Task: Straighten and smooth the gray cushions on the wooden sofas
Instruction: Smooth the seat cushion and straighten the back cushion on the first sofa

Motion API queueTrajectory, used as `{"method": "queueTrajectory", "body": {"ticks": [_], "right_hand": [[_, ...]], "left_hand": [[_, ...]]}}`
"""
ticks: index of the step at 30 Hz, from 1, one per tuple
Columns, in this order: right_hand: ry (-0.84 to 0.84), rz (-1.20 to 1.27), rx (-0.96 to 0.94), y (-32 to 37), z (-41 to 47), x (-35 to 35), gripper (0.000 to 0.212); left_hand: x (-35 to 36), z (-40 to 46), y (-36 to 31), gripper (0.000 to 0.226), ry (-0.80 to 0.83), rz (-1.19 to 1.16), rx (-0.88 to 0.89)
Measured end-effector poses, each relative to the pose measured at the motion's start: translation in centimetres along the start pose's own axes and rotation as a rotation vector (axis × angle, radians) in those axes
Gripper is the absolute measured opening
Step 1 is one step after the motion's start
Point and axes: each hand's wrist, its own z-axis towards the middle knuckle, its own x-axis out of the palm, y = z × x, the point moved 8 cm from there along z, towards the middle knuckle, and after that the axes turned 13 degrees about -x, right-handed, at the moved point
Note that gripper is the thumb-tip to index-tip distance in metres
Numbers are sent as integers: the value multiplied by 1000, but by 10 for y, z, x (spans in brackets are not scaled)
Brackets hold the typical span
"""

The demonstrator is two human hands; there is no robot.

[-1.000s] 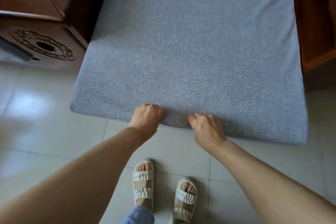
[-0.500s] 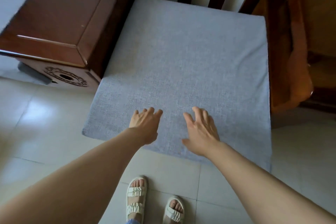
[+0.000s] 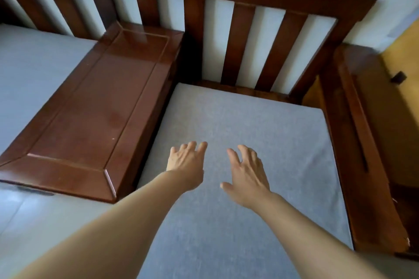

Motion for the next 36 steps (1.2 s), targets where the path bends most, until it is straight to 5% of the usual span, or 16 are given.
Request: {"method": "queueTrajectory", "body": {"ticks": [10, 14, 16, 17, 19, 21, 25, 29, 33, 36], "right_hand": [[-61, 187, 97, -47, 186, 20, 78], [-725, 198, 14, -72, 254, -58, 57], [-958, 208, 23, -90, 256, -42, 48], [-891, 133, 0, -94, 260, -9, 49], [-436, -26, -111, -94, 270, 83, 60], [-249, 28, -117, -114, 274, 116, 67], [-673, 57, 55, -179, 229, 43, 57], [-298, 7, 77, -248, 201, 82, 63], [-743, -73, 284, -329, 129, 13, 56], [-272, -62, 330, -387, 99, 80, 75]], "left_hand": [[6, 178, 32, 57, -45, -68, -33], [-28, 248, 17, 60, -382, -329, -5], [-5, 271, 26, 59, -451, -454, -70], [23, 278, 32, 59, -403, -440, -117], [93, 283, 43, 61, -159, -248, -241], [110, 288, 46, 62, -111, -203, -290], [53, 275, -9, 61, -505, -438, -183], [107, 279, -70, 62, -209, -171, -203], [69, 260, -166, 59, -424, -387, -15], [128, 239, -239, 59, -203, -206, 47]]}}
